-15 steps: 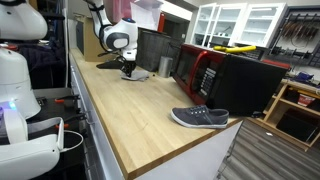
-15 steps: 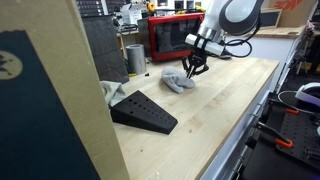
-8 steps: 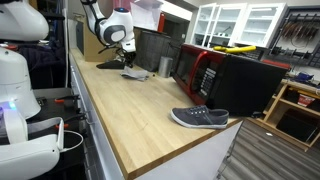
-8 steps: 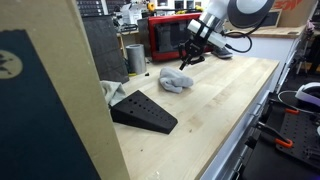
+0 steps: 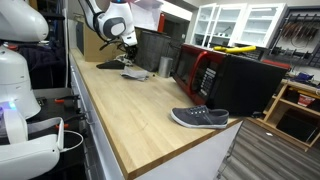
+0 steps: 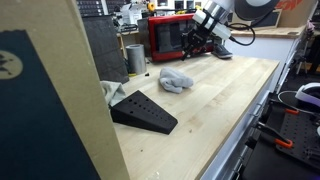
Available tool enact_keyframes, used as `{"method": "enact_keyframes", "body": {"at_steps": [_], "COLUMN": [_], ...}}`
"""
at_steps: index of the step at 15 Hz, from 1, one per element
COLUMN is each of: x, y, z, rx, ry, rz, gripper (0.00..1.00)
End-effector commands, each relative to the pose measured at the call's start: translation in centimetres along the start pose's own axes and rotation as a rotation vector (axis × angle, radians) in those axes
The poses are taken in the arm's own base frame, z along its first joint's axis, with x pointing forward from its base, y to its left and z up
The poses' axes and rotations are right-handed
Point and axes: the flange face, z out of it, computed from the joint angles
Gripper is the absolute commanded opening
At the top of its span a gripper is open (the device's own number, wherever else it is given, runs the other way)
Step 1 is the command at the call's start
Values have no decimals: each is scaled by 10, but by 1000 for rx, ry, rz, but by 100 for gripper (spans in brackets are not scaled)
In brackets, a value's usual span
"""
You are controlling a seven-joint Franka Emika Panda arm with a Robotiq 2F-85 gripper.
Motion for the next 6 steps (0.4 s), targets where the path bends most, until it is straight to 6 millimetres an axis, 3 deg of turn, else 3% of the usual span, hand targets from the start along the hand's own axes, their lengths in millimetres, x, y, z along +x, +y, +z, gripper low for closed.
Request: {"method": "enact_keyframes", "body": {"at_steps": [1, 2, 3, 5, 6], "x": [-5, -2, -3, -2, -2], "y": [2, -1, -1, 0, 0], "z": [-16, -6, -8, -7, -6], "rx": [5, 1, 4, 1, 0], "ry": [-13, 2, 0, -1, -1], "rz": [-32, -23, -25, -23, -23], "gripper": [28, 33, 15, 31, 33]}}
